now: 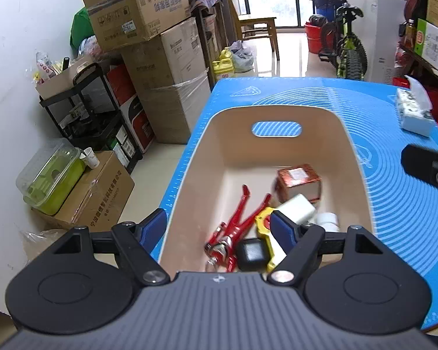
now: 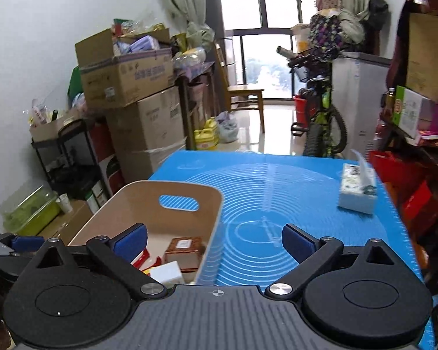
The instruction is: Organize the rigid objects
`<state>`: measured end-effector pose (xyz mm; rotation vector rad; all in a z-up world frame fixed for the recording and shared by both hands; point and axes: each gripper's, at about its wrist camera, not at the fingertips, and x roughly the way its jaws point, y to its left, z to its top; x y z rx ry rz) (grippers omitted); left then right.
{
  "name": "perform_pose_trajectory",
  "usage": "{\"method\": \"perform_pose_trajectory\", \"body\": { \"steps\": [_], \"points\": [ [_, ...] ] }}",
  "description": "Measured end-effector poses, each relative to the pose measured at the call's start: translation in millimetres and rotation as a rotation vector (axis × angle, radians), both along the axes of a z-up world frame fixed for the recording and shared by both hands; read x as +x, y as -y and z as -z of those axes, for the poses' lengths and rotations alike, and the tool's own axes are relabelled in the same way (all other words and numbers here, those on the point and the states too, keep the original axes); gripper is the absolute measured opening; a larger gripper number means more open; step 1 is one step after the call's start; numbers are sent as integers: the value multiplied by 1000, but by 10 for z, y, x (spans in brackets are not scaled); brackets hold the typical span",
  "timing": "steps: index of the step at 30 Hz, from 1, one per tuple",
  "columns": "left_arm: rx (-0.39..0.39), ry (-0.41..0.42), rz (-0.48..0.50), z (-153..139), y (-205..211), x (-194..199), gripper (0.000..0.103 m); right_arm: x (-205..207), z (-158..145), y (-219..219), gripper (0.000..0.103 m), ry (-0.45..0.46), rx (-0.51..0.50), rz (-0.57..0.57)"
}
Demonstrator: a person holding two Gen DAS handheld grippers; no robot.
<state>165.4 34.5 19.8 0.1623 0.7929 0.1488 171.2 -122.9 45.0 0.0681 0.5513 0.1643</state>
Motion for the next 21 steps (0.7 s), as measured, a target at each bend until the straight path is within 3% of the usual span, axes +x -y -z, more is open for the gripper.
{"method": "perform_pose_trajectory", "body": {
  "steps": [10,21],
  "points": [
    [-11,68,27,-314,258,-544,84,-627,-260,314,99,37,-6,47],
    [-12,71,60,-349,417,-1004,87,-1326,-311,539,99,28,-26,75]
  ]
}}
